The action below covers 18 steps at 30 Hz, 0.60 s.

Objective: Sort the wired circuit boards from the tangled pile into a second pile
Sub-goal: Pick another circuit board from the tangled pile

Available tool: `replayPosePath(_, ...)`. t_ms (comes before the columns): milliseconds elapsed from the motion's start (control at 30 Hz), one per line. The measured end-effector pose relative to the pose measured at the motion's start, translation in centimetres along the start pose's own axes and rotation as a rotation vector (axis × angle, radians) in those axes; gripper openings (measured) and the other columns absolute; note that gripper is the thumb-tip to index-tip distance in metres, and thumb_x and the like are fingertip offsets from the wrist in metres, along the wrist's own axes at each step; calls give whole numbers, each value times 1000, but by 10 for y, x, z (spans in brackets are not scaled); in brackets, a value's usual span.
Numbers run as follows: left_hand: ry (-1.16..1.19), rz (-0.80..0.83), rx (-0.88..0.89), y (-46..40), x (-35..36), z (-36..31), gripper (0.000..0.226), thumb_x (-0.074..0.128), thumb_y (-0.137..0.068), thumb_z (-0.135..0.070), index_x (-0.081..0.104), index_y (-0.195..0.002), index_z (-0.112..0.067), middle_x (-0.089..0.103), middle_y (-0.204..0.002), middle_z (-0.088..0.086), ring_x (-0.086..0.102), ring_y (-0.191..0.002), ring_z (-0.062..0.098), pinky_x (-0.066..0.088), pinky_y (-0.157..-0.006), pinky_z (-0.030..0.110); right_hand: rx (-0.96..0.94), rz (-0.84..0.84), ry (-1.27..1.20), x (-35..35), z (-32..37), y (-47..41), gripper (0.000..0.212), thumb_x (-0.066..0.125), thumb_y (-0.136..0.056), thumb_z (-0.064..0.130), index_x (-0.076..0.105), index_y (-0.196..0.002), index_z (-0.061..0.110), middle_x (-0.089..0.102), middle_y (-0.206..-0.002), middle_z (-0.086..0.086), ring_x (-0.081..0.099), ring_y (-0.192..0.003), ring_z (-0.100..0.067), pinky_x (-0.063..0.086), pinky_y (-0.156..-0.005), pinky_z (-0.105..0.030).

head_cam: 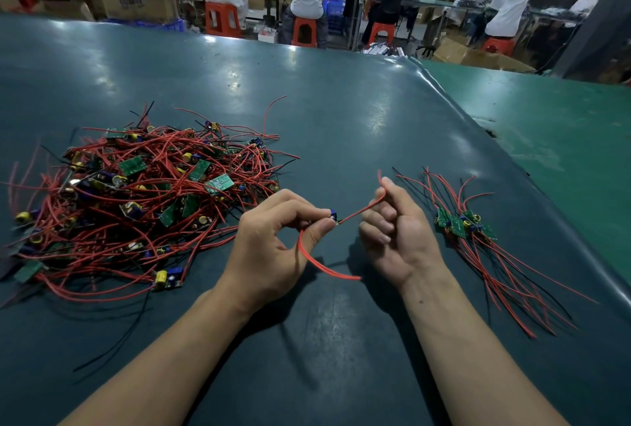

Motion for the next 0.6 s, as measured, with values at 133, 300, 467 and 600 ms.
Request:
replayPosePath(133,-52,-77,-7,-1,-2,4,5,77,-82,-5,75,-87,-4,65,-82,6,63,-74,19,52,-64,35,-152,9,435,-2,-2,1,32,64,-83,43,71,-82,12,52,-53,3,36,-36,-5,26,-34,-15)
replayPosePath(300,-105,-67,-4,0,-3,5,8,77,-82,-6,75,-90,-5,65,-83,6,64,-76,18,53,-66,35,-103,140,686,2,-22,8,23,71,-82,37,75,-70,18,63,-58,-2,44,-38,-7,33,-37,-15)
replayPosePath(467,-92,-49,-21,-1,-1,3,10,80,-80,-6,76,-89,-4,65,-81,4,63,-75,13,52,-67,26,-252,58,700,2,-21,6,21,64,-93,22,75,-79,12,59,-56,2,40,-40,-8,29,-37,-17)
replayPosePath(600,-60,-38,-35,-2,2,2,9,80,-79,-3,75,-86,-2,65,-79,5,62,-73,13,51,-66,23,-294,-74,559,-2,-7,1,25,59,-97,23,73,-81,10,50,-51,5,33,-37,-5,23,-37,-16)
Point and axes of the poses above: each hand's wrist, its own y-axis away from the middle knuckle, its own x-axis out of the palm, z = x × y, the point moved 1 cm from there along -y, towards the middle knuckle
